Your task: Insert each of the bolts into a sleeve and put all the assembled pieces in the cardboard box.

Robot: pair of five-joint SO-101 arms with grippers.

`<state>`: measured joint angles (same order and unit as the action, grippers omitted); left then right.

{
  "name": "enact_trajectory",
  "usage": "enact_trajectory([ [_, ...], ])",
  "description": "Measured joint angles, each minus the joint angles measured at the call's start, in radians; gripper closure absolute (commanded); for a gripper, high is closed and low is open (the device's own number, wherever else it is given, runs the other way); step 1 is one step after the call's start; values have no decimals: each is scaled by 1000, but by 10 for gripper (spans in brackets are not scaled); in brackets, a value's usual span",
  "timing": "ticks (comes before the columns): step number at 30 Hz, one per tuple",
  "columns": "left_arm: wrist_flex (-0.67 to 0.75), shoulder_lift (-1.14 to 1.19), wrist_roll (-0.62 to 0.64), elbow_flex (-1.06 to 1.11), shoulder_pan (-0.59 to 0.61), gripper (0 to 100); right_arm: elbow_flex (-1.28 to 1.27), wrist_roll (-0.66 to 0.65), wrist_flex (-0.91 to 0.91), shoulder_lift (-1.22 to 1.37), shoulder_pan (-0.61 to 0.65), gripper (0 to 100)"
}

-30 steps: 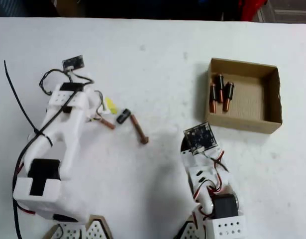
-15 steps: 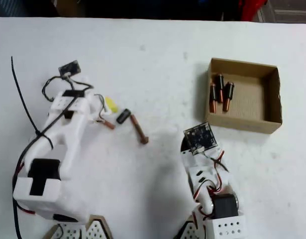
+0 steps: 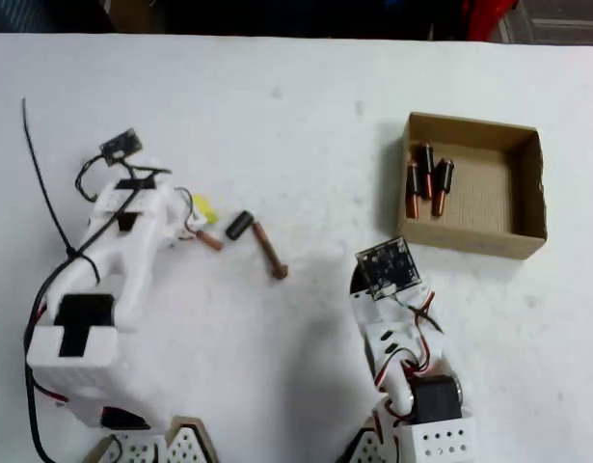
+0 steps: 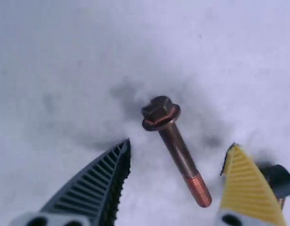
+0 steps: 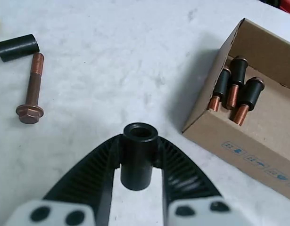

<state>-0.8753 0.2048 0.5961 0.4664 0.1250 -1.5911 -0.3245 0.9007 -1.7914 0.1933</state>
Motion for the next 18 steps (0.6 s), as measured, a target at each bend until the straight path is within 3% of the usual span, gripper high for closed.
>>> enact_trajectory([
  [9, -89, 129, 8, -160, 0, 676, 0, 0, 0, 0, 0, 981],
  [18, -92, 149, 8, -178, 0, 688, 0, 0, 0, 0, 0, 981],
])
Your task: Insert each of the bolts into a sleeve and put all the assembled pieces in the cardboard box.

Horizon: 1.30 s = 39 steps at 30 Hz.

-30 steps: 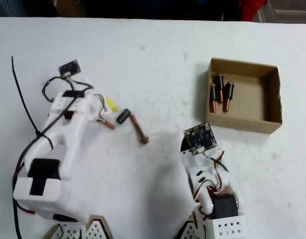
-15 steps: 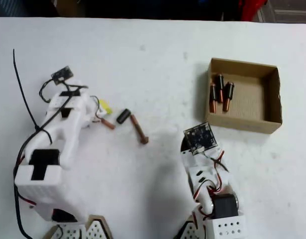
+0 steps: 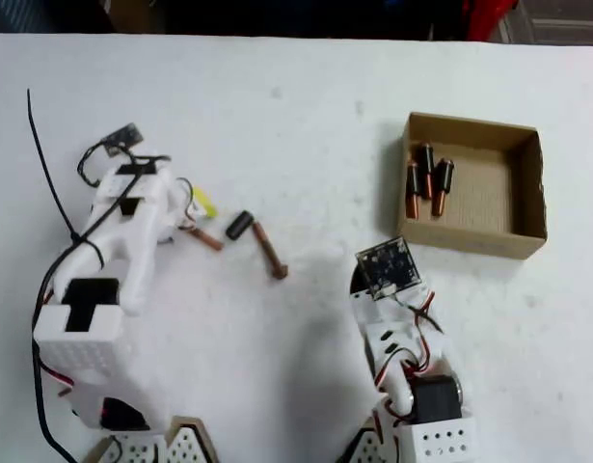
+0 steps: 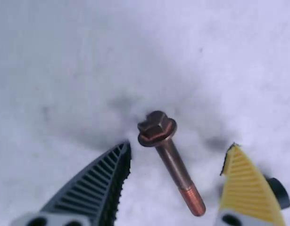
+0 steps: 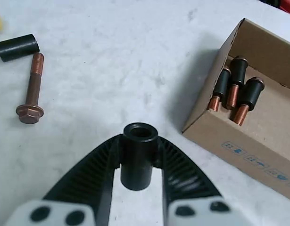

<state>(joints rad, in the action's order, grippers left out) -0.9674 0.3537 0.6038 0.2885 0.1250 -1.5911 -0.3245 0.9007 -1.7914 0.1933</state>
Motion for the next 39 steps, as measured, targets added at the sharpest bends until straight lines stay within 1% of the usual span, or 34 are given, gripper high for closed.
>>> enact_trajectory([
  [2, 0, 0, 2, 0, 0, 742, 0, 0, 0, 0, 0, 981],
  [6, 0, 0, 2, 0, 0, 882, 0, 0, 0, 0, 0, 981],
  [9, 8, 0, 0, -15, -6, 941, 0, 0, 0, 0, 0, 981],
  [13, 12, 6, -2, -28, -8, 972, 0, 0, 0, 0, 0, 981],
  [20, 12, 6, -5, -28, -8, 976, 0, 0, 0, 0, 0, 981],
  [24, 12, 6, -112, -28, -8, 976, 0, 0, 0, 0, 0, 981],
  [31, 12, 6, -404, -28, -8, 976, 0, 0, 0, 0, 0, 981],
  [39, -6, 8, -545, -34, -20, 976, 0, 0, 0, 0, 0, 981],
])
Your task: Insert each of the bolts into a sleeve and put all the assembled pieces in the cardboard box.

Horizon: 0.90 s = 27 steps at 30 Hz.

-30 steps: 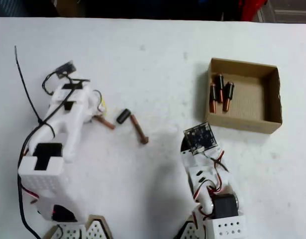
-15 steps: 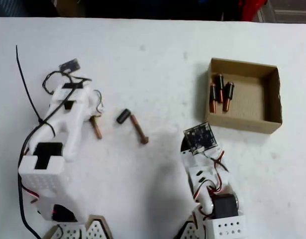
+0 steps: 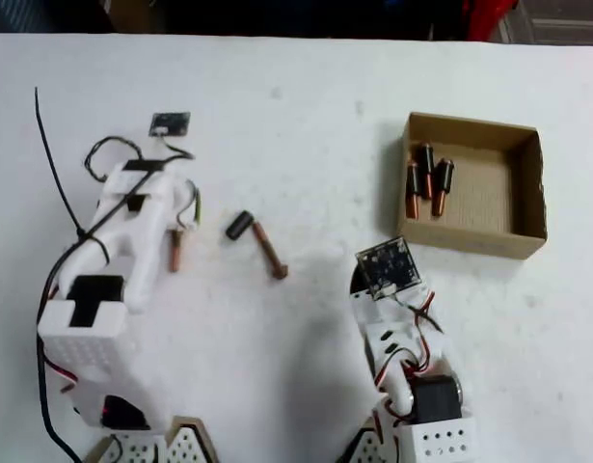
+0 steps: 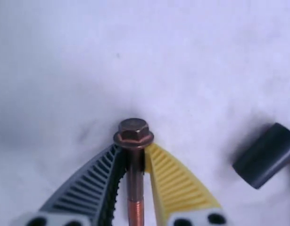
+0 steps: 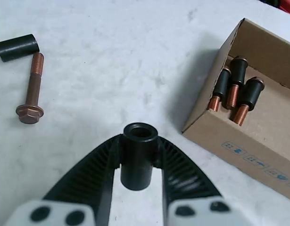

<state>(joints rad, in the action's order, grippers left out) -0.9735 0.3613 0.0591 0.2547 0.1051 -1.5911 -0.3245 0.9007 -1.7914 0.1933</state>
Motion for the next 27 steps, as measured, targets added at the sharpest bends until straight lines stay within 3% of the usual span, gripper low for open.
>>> enact_trajectory([
  [5, -107, -2, -158, -29, -31, 976, -8, 0, -3, -2, 0, 981],
  [13, -256, -118, -161, -32, -109, 976, -75, 2, -92, 0, 81, 981],
  [22, -270, -522, -161, 126, -126, 976, -91, 2, -181, 0, 207, 981],
  [27, -272, -784, -224, 192, -129, 976, -91, 2, -238, 0, 308, 981],
])
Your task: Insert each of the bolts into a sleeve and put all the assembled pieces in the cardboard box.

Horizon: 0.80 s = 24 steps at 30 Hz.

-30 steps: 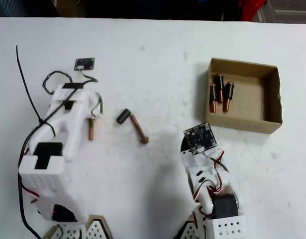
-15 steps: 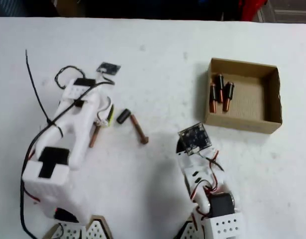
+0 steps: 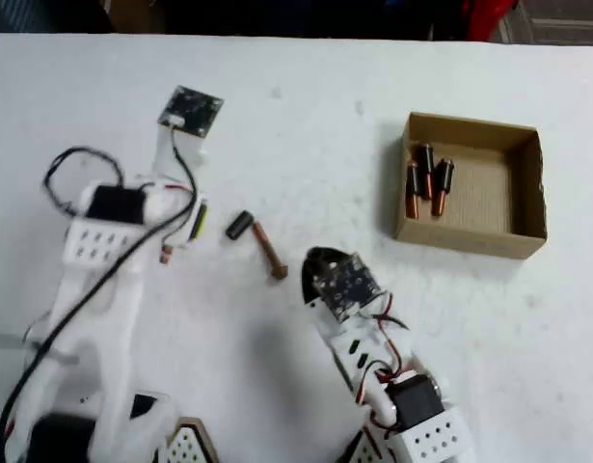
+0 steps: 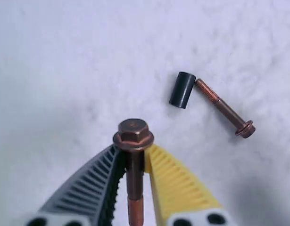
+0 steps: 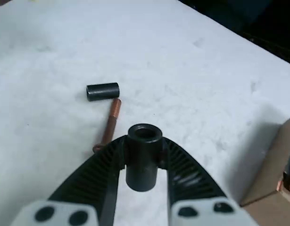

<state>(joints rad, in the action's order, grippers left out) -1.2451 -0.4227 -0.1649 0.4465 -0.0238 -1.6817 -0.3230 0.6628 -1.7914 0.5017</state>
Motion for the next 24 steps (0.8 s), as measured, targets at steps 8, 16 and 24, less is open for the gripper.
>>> enact_trajectory([
  [8, 0, -342, 21, 63, -3, 976, 0, 0, -103, 0, 127, 981],
  [16, 11, -470, 242, 66, -2, 976, 0, 0, -218, 0, 216, 981],
  [24, 123, -543, 473, 66, -161, 976, 0, 61, -278, 0, 218, 982],
])
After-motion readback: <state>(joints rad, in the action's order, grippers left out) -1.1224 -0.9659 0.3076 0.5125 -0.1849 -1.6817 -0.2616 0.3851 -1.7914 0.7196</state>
